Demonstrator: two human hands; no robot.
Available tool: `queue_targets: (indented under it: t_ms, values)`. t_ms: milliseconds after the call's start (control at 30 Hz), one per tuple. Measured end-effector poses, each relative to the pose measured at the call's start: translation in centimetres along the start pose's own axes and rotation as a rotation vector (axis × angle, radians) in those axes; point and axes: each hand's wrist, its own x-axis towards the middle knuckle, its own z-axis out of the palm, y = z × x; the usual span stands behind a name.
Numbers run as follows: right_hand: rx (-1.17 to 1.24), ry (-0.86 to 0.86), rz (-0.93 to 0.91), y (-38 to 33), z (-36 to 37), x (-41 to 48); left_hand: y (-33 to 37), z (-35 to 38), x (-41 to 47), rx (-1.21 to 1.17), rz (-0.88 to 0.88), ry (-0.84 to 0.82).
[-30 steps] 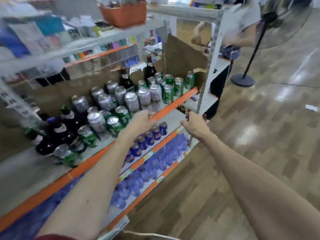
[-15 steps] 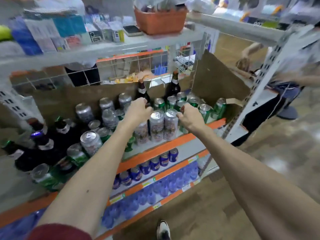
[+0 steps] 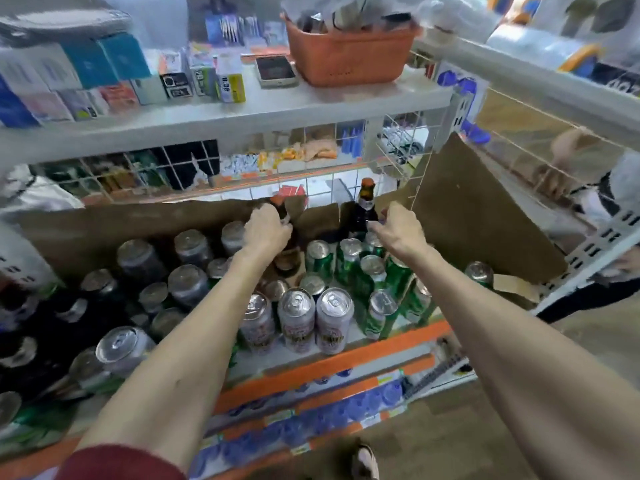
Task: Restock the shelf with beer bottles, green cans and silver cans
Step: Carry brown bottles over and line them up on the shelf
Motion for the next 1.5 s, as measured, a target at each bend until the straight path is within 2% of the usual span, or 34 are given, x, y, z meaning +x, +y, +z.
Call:
queue_targets:
  t_ms: [267,500,833,1100,1300,1500]
  values:
    - [0.114,-0.082,-0.012,1.3,1.4,10.3,-0.2,2.9,4.3,-0.043,-0.115,0.053]
    - [0.184,-0.097,-0.091,2.0,3.8,13.4,0.1,4.4,5.6,-0.097,-0.244,0.114]
    - [0.257,-0.063,-0.084,1.3,5.2,13.9,0.1,4.9,6.6,-0.073,-0.218,0.16]
    - [0.275,-0.038,-0.075,1.4,4.4,12.7,0.2,4.1,5.0,-0.149,-0.187,0.16]
    - [0.233,-0.015,-0.201,-1.0,1.7,11.0,2.9,0.6,4.0,-0.215,-0.143,0.256]
    - [0.256,0.044,-0.324,-6.7,-2.6,9.1,6.3,-4.9,2.8,-0.207,-0.073,0.366]
